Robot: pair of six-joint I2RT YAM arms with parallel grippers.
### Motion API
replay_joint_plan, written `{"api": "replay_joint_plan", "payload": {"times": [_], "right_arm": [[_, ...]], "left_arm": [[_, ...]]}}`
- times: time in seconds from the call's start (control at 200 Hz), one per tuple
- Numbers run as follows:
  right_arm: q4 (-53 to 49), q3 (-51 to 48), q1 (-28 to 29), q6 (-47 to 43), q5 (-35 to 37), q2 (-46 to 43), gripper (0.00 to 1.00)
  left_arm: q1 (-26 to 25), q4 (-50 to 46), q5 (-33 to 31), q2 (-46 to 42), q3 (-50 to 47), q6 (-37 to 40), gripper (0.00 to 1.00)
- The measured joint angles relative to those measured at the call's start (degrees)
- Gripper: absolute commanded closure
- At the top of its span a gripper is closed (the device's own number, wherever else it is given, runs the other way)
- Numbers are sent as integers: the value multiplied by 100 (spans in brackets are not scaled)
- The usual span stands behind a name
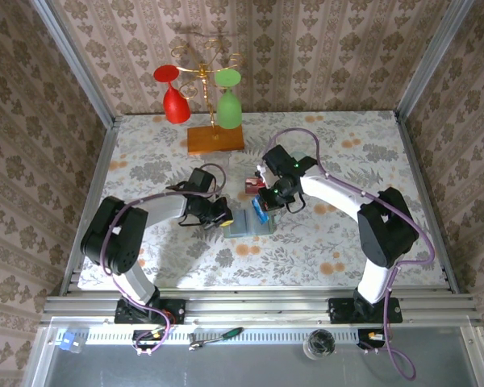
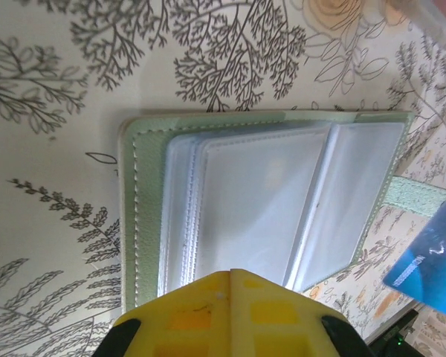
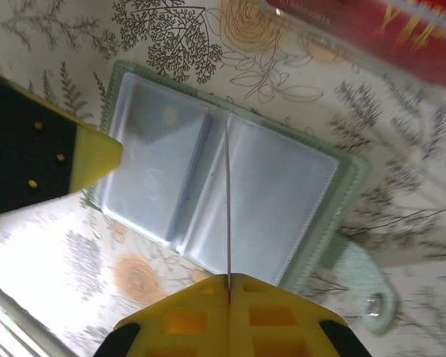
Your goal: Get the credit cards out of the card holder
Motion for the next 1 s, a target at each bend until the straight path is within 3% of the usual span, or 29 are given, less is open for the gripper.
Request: {"api": "replay_joint_plan", "payload": {"times": [0.54,1.0], "right_arm": [[-1537,1488,-57,-4607,1113,787,100],[-2494,3904,-468,-5810,1067,2015,100]], "left_arm": [[160,68,-79,-304,-118,-2,97],[262,68,-175,-337,-229,-2,97]]}}
